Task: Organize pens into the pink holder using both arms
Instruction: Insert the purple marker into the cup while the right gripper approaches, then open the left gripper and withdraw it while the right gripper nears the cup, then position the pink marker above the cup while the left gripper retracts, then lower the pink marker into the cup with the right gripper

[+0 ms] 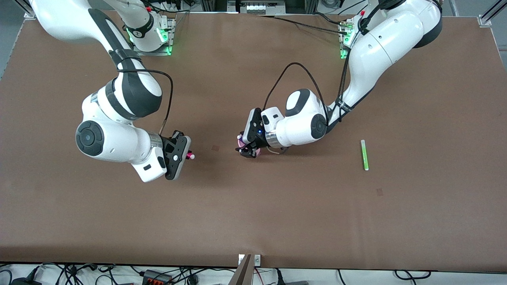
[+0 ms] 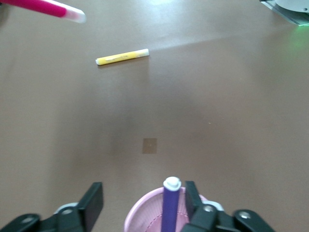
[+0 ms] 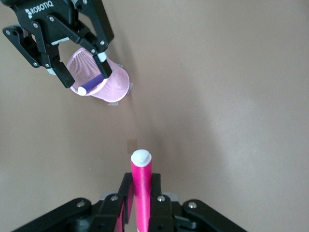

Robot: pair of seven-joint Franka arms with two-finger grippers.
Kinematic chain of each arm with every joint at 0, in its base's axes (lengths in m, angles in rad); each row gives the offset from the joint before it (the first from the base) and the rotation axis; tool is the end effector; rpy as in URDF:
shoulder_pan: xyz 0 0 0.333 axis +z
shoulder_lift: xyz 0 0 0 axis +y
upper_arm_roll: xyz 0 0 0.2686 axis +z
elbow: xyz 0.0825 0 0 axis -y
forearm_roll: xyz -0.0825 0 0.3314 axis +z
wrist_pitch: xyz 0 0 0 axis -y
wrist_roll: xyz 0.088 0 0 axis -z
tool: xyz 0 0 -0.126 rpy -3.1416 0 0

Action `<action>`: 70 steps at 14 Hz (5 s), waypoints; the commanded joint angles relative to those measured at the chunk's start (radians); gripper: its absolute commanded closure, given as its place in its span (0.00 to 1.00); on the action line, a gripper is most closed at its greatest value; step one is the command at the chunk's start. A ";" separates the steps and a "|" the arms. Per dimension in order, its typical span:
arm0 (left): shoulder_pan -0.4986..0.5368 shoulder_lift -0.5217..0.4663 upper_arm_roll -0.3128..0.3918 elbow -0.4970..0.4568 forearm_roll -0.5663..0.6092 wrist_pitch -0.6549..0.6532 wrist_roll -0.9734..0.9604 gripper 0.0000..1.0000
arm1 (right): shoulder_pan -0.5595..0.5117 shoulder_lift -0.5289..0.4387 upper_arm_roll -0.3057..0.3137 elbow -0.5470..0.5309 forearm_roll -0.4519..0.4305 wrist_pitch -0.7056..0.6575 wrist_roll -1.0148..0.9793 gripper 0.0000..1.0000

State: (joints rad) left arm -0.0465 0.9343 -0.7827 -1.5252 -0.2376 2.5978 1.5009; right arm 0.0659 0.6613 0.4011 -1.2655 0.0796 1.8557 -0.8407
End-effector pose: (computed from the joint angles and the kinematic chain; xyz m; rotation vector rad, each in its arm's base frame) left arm 0.5271 -0.4200 0.2385 1.5499 -1.9425 0.7205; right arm 0.5986 0.2488 0.3515 -2.3225 -1.6055 -0.0540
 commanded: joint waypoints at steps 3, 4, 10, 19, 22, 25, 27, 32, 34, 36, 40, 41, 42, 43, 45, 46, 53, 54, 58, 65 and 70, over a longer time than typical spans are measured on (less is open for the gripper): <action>0.190 -0.035 -0.147 -0.015 -0.032 -0.158 0.003 0.00 | 0.055 0.000 0.012 0.003 0.008 0.078 -0.015 1.00; 0.232 -0.043 -0.162 -0.015 -0.031 -0.216 -0.010 0.00 | 0.072 0.000 0.012 0.003 0.008 0.091 -0.015 1.00; 0.364 -0.156 -0.170 -0.003 0.021 -0.496 -0.190 0.00 | 0.117 0.001 0.077 0.005 0.009 0.178 0.000 1.00; 0.444 -0.275 -0.147 0.003 0.564 -0.685 -0.672 0.00 | 0.297 0.079 0.085 0.005 -0.007 0.381 0.159 1.00; 0.470 -0.296 -0.145 0.065 0.625 -0.839 -0.723 0.00 | 0.360 0.098 0.039 0.006 -0.037 0.430 0.184 1.00; 0.487 -0.328 -0.103 0.095 0.610 -0.927 -0.806 0.00 | 0.408 0.101 -0.028 0.005 -0.073 0.438 0.193 1.00; 0.449 -0.399 -0.003 0.089 0.521 -0.946 -0.806 0.00 | 0.408 0.109 -0.028 0.005 -0.113 0.439 0.193 1.00; 0.300 -0.503 0.380 0.077 0.259 -0.935 -0.815 0.00 | 0.407 0.118 -0.028 0.003 -0.113 0.453 0.192 1.00; 0.199 -0.570 0.514 0.033 0.258 -0.921 -0.852 0.00 | 0.405 0.118 -0.028 0.002 -0.124 0.453 0.189 1.00; 0.174 -0.632 0.560 0.005 0.259 -0.913 -0.921 0.00 | 0.410 0.121 -0.028 -0.002 -0.126 0.453 0.193 1.00; 0.172 -0.669 0.588 -0.021 0.259 -0.915 -1.187 0.00 | 0.411 0.132 -0.028 -0.021 -0.124 0.448 0.195 1.00; 0.171 -0.672 0.595 -0.021 0.259 -0.915 -1.226 0.00 | 0.411 0.132 -0.028 -0.029 -0.124 0.447 0.196 1.00; 0.171 -0.678 0.600 -0.020 0.258 -0.913 -1.267 0.00 | 0.411 0.130 -0.028 -0.038 -0.124 0.444 0.196 1.00; 0.168 -0.678 0.602 -0.018 0.258 -0.913 -1.303 0.00 | 0.411 0.130 -0.028 -0.043 -0.124 0.442 0.196 1.00; 0.169 -0.678 0.602 -0.016 0.261 -0.912 -1.344 0.00 | 0.411 0.130 -0.028 -0.055 -0.124 0.441 0.198 1.00; 0.169 -0.678 0.603 -0.018 0.261 -0.913 -1.347 0.00 | 0.413 0.130 -0.028 -0.060 -0.124 0.439 0.198 1.00; 0.082 -0.764 0.790 -0.049 0.259 -0.920 -1.360 0.00 | 0.403 0.124 -0.028 -0.078 -0.126 0.412 0.187 1.00; 0.080 -0.775 0.796 -0.049 0.259 -0.927 -1.360 0.00 | 0.400 0.124 -0.028 -0.081 -0.126 0.412 0.186 1.00; 0.054 -0.808 0.862 -0.049 0.259 -0.970 -1.358 0.00 | 0.396 0.124 -0.028 -0.086 -0.127 0.411 0.183 1.00; 0.033 -0.882 0.879 -0.043 0.259 -1.019 -1.375 0.00 | 0.387 0.126 -0.030 -0.097 -0.127 0.412 0.163 1.00; 0.040 -0.871 0.865 -0.030 0.219 -1.030 -1.369 0.00 | 0.384 0.127 -0.030 -0.104 -0.139 0.412 0.163 1.00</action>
State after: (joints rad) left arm -0.0082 0.0741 0.0775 -1.5452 0.0101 1.5749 0.1371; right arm 0.4601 0.8018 0.3649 -1.3466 -0.0421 2.2720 -0.6722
